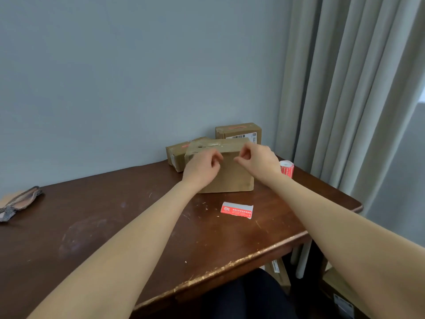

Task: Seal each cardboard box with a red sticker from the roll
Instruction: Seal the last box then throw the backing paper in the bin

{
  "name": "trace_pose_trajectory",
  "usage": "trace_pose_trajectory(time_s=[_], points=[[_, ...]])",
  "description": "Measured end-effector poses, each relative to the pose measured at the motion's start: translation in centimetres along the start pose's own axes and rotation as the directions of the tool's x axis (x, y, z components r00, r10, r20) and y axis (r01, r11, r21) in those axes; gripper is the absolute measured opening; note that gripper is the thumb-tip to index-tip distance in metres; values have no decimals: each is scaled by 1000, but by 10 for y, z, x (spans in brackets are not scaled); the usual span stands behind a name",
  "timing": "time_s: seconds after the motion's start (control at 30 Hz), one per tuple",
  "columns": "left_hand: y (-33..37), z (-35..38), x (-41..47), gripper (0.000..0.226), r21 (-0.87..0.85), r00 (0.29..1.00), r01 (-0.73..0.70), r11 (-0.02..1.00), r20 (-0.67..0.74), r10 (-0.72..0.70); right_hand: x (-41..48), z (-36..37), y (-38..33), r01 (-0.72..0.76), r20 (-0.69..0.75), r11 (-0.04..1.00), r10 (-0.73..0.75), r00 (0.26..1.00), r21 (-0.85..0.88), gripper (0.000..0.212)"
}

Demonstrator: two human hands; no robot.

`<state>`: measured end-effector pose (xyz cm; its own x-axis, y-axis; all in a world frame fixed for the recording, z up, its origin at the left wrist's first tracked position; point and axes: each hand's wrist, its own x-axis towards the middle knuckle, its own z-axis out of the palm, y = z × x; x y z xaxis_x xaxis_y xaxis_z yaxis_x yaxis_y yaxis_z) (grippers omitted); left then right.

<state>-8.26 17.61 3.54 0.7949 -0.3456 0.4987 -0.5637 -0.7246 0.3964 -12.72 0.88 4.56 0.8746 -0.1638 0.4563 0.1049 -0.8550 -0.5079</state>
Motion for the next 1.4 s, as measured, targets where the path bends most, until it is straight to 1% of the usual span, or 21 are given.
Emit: trace_pose_trajectory(time_s=[0.07,0.1,0.13,0.17,0.23,0.37,0.43,0.53,0.6,0.7,0.73,0.8,0.9,0.97,1.0,1.1,1.17,1.2,1.27,1.33,1.4], points=[[4,10,-10,21,22,966,43,999,253,-48,-13,4,3,-20,214,998,30,976,-52,18],[5,16,-13,25,52,935,88,995,339,-100,-20,7,5,-37,336,995,67,939,-93,24],[5,21,-18,34,89,904,139,986,395,-164,-27,12,8,-53,439,989,110,892,-140,33],[4,27,-21,43,119,875,190,975,430,-223,-33,16,11,-69,507,981,154,848,-182,41],[4,35,-29,52,110,827,281,953,476,-299,-43,24,17,-83,552,968,205,808,-238,49],[7,43,-33,52,-26,763,443,896,536,-362,-47,32,21,-104,538,949,257,803,-299,50],[7,45,-32,53,-117,736,522,845,562,-377,-45,32,23,-123,557,951,268,786,-283,56],[9,48,-31,53,-162,735,547,821,562,-379,-43,34,30,-180,589,962,268,763,-204,59],[8,50,-29,50,-178,745,548,817,548,-380,-41,35,35,-220,592,962,274,758,-163,50],[6,53,-25,33,-210,760,542,814,535,-368,-39,32,40,-292,556,954,283,782,-75,17],[6,55,-23,28,-224,768,541,811,525,-368,-38,31,42,-328,538,944,295,790,-35,13],[5,58,-19,23,-280,772,566,776,511,-379,-35,31,48,-414,496,908,334,802,57,14],[4,58,-16,22,-387,760,617,685,518,-392,-33,31,53,-529,402,816,415,816,231,33],[5,59,-16,23,-440,747,643,627,540,-387,-34,31,55,-569,368,765,457,810,301,31],[5,59,-16,23,-462,742,653,600,550,-385,-34,32,56,-569,341,761,470,814,310,31],[9,57,-19,21,-498,731,674,545,553,-399,-37,32,56,-502,172,840,473,864,206,40],[10,56,-19,21,-512,725,686,518,549,-416,-40,30,53,-447,98,881,436,894,156,35],[11,56,-20,22,-519,721,690,504,552,-419,-40,29,53,-408,115,902,394,912,142,28],[14,56,-21,27,-532,716,697,482,564,-412,-41,30,51,-336,209,934,307,928,120,18],[18,56,-21,31,-545,714,699,463,571,-406,-44,31,49,-311,271,945,274,923,105,23],[24,55,-21,31,-551,714,699,456,571,-405,-46,32,48,-315,293,943,272,916,109,30]])
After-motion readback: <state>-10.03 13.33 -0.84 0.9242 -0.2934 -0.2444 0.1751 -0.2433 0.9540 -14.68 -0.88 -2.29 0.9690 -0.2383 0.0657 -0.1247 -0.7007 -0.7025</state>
